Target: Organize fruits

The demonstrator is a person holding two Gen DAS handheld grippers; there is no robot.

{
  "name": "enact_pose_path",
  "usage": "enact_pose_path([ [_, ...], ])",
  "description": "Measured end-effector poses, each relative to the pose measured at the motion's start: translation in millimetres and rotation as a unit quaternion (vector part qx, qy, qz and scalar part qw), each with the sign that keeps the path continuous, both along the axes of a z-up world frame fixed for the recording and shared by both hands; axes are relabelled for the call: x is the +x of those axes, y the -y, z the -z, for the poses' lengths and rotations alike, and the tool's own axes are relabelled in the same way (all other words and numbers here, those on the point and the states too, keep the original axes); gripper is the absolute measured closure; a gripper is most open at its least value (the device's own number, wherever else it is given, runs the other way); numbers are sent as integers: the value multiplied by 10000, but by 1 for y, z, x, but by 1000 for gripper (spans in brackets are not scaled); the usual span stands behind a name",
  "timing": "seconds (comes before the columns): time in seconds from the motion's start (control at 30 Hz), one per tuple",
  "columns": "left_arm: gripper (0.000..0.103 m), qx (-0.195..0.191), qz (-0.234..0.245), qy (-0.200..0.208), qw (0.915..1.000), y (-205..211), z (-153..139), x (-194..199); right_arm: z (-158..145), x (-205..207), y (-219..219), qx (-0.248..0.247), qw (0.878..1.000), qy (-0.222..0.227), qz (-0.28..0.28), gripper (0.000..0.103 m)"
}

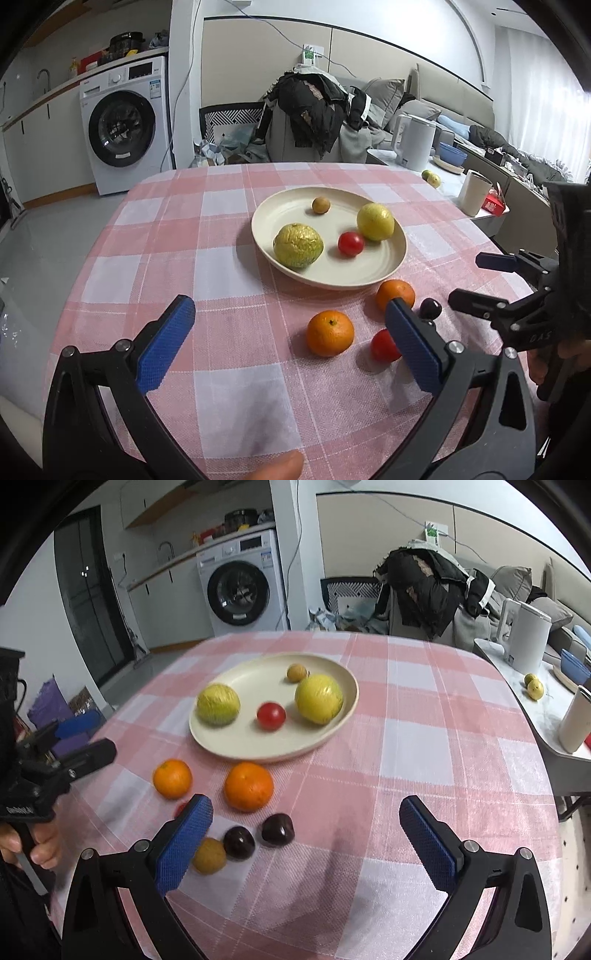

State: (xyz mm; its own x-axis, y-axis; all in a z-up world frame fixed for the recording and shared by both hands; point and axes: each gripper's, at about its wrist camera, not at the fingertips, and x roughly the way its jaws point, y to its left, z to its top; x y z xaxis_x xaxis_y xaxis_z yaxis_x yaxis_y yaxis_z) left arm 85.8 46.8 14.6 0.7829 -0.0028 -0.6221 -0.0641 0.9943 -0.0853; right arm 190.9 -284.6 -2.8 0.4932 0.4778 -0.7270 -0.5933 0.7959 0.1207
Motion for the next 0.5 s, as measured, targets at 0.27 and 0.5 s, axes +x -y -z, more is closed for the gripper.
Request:
enact_pose_path([
  [0.27,1,-18,-4,-60,10000,-1,3,3,18,5,-3,-439,9989,-153,-7,0],
  [0.5,1,3,2,-155,9999,0,8,7,24,9,-1,-512,9984,-214,86,0],
])
